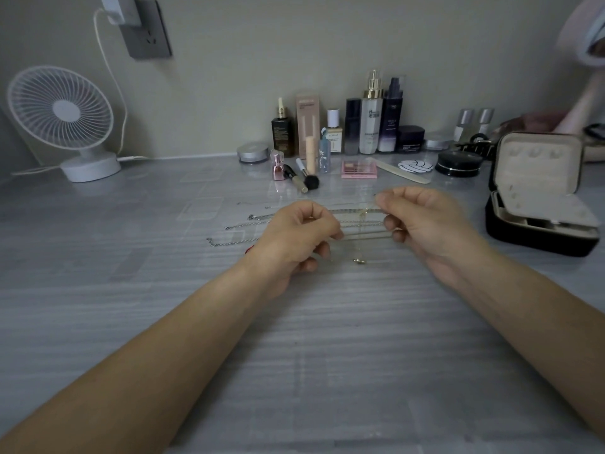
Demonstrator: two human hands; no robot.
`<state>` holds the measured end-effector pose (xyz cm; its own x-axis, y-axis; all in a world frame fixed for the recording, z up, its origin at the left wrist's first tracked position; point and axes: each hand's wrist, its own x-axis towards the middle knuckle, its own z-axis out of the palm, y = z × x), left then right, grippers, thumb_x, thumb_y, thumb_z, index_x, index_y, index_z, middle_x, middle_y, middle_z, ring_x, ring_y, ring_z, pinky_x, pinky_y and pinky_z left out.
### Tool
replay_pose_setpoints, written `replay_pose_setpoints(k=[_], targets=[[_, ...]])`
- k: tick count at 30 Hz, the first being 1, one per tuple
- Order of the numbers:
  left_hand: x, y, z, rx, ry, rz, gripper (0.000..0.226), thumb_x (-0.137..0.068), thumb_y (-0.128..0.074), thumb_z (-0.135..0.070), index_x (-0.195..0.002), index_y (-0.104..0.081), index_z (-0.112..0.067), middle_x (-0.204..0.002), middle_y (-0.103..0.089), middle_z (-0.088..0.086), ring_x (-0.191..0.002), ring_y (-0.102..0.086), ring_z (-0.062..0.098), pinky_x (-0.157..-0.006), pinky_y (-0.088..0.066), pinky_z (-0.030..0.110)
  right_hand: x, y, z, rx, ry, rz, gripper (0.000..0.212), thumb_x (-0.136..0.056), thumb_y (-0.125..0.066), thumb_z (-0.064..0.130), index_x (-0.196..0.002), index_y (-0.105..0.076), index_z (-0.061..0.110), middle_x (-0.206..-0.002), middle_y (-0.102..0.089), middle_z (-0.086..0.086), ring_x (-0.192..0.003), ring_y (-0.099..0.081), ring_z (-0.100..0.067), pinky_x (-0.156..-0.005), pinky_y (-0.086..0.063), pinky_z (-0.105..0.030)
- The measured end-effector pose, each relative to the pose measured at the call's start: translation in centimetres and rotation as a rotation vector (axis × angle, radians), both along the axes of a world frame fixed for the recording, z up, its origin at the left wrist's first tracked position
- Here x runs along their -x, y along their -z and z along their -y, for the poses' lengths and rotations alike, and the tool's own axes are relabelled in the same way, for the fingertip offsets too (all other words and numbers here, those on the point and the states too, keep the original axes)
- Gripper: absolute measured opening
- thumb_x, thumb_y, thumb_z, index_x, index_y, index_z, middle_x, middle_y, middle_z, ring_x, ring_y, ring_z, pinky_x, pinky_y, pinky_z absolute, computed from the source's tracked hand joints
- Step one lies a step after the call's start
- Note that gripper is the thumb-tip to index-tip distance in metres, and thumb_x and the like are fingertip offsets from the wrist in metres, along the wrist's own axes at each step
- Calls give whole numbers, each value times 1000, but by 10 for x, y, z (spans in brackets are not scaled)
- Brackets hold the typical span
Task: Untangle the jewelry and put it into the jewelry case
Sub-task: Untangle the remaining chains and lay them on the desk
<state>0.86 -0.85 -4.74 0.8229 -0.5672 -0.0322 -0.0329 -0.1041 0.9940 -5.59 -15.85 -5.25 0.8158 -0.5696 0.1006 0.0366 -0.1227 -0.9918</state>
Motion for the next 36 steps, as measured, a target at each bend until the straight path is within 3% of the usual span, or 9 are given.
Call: replay_pose_setpoints(k=[9, 14, 17, 21, 27, 31, 36], targets=[[1, -3, -1, 124, 49, -58, 19, -85, -56, -6, -70, -52, -18, -75, -66, -3, -54, -49, 10, -44, -30, 21, 1, 3, -4, 189, -23, -108, 17, -89, -59, 26, -72, -63, 22, -64, -56, 0, -61, -49, -12, -63, -39, -26], [1, -2, -1, 114, 84, -21, 19, -84, -58, -6, -70, -55, -18, -69, -65, -4, -52, -50, 8, -43, -32, 19, 4, 2, -7, 229, -139, -30, 9, -85, -63, 26, -80, -70, 27, -63, -65, 20, -56, -53, 2, -55, -39, -12], [0, 0, -1, 81, 68, 50, 16, -85, -61, -9, -73, -57, -18, -66, -62, -5, -52, -50, 7, -41, -32, 18, 6, 1, -12, 290, -244, -23, 7, -78, -69, 26, -84, -71, 26, -78, -71, 14, -66, -58, 7, -67, -44, -12], [-1, 1, -2, 64, 57, 94, 14, -85, -64, -12, -73, -60, -19, -66, -57, -2, -53, -49, 7, -41, -31, 18, 8, -1, -16, 332, -273, -46, 13, -77, -72, 15, -83, -70, 26, -87, -71, 4, -80, -63, -6, -79, -48, -19], [-1, 0, -1, 6, 53, 108, 14, -85, -61, -10, -73, -58, -17, -71, -56, 1, -54, -50, 8, -43, -31, 19, 7, -1, -17, 329, -210, -38, 6, -78, -71, 15, -74, -67, 19, -72, -64, 3, -66, -54, -4, -65, -45, -15], [0, 1, 0, -47, 59, 108, 16, -86, -57, -10, -71, -56, -17, -74, -55, 3, -57, -52, 10, -43, -32, 20, 6, -3, -16, 271, -156, -49, 7, -79, -66, 6, -74, -64, 11, -58, -58, 4, -45, -49, 5, -48, -39, -6], [4, -4, -1, 121, 148, -62, 21, -86, -53, -5, -68, -54, -16, -73, -60, -3, -53, -51, 8, -45, -30, 22, 5, -4, -15, 237, -140, -51, 13, -78, -63, 0, -72, -60, 11, -58, -58, 0, -43, -49, 3, -44, -37, -7]])
